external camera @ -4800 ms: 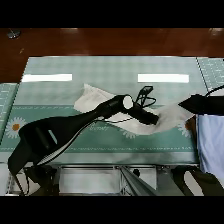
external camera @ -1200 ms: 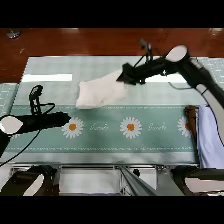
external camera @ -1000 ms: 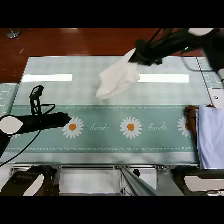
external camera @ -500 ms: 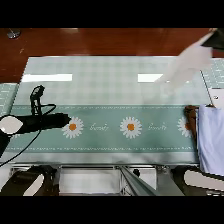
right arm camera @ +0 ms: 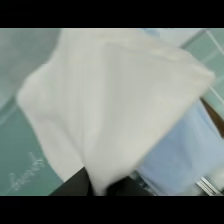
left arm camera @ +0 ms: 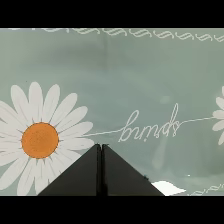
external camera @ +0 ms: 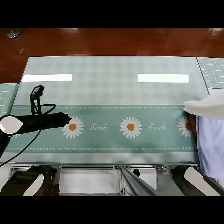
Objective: Fold the shirts.
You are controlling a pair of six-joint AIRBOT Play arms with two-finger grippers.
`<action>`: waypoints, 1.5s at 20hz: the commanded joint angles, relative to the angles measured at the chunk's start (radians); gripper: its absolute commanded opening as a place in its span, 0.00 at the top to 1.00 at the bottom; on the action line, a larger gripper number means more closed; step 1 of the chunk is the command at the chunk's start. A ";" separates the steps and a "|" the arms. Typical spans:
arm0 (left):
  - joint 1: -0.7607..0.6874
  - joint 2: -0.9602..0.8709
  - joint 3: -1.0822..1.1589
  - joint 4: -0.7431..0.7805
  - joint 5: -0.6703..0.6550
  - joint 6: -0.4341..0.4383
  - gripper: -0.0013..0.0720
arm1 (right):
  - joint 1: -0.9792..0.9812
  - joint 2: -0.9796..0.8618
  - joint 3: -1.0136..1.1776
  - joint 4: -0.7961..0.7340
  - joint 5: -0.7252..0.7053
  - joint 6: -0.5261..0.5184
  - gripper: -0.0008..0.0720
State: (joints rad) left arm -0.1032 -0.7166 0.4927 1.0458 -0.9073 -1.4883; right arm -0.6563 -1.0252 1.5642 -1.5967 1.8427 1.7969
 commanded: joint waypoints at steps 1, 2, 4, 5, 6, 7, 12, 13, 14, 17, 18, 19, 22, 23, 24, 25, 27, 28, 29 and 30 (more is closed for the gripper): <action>0.001 0.000 0.000 0.000 0.010 0.002 0.93 | -0.165 0.183 -0.297 -0.265 0.013 -0.020 0.95; 0.001 0.000 0.000 0.000 0.011 0.004 0.93 | -0.214 0.227 -0.397 -0.275 0.013 -0.044 0.95; 0.001 0.000 0.000 0.000 0.019 0.004 0.93 | -0.294 0.307 -0.588 -0.274 -0.002 -0.066 0.95; 0.001 0.000 0.000 0.000 0.019 0.004 0.93 | -0.309 0.345 -0.671 -0.271 -0.028 -0.053 0.90; 0.001 0.000 0.000 0.000 0.018 0.004 0.93 | -0.309 0.362 -0.720 -0.270 -0.041 -0.043 0.58; 0.001 0.000 0.000 0.000 0.019 0.007 0.93 | -0.309 0.356 -0.737 -0.265 -0.052 -0.049 0.18; 0.042 -0.026 0.137 0.005 0.010 0.116 0.94 | -0.248 0.150 -0.405 -0.050 -0.105 -0.056 0.16; 0.058 -0.049 0.218 0.005 0.010 0.120 0.94 | -0.207 0.092 -0.300 0.043 -0.117 -0.053 0.29; 0.071 -0.088 0.330 0.005 0.005 0.137 0.94 | -0.148 0.032 -0.194 0.172 -0.150 -0.046 0.52; 0.052 -0.253 0.723 0.004 -0.094 0.138 0.94 | 0.133 -0.081 -0.025 0.504 -0.377 -0.108 0.95; 0.036 -0.304 0.830 0.004 -0.133 0.137 0.94 | 0.262 -0.100 -0.017 0.517 -0.467 -0.130 0.95; 0.016 -0.349 0.917 0.007 -0.169 0.137 0.94 | 0.384 -0.119 -0.017 0.484 -0.527 -0.152 0.95; -0.065 -0.400 0.935 0.202 -0.220 0.004 0.94 | 0.719 -0.217 -0.039 0.246 -0.601 -0.150 0.95; -0.089 -0.400 0.879 0.262 -0.213 -0.040 0.94 | 0.801 -0.259 -0.071 0.173 -0.610 -0.137 0.95; -0.103 -0.401 0.804 0.296 -0.196 -0.068 0.94 | 0.860 -0.301 -0.105 0.116 -0.617 -0.121 0.95; -0.105 -0.401 0.713 0.310 -0.167 -0.088 0.94 | 0.901 -0.346 -0.142 0.067 -0.617 -0.107 0.95; -0.081 -0.414 0.572 0.312 -0.148 -0.133 0.93 | 0.925 -0.422 -0.200 0.031 -0.605 -0.065 0.95; -0.070 -0.422 0.537 0.312 -0.143 -0.152 0.93 | 0.923 -0.447 -0.218 0.029 -0.601 -0.027 0.95; -0.062 -0.428 0.524 0.317 -0.130 -0.140 0.93 | 0.923 -0.463 -0.232 0.013 -0.609 -0.009 0.95; -0.052 -0.431 0.526 0.325 -0.106 -0.126 0.93 | 0.923 -0.472 -0.235 0.000 -0.618 -0.010 0.95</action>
State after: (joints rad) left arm -0.1699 -1.1301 1.0920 1.3277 -1.0527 -1.5852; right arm 0.2211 -1.4315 1.3712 -1.5227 1.2480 1.7351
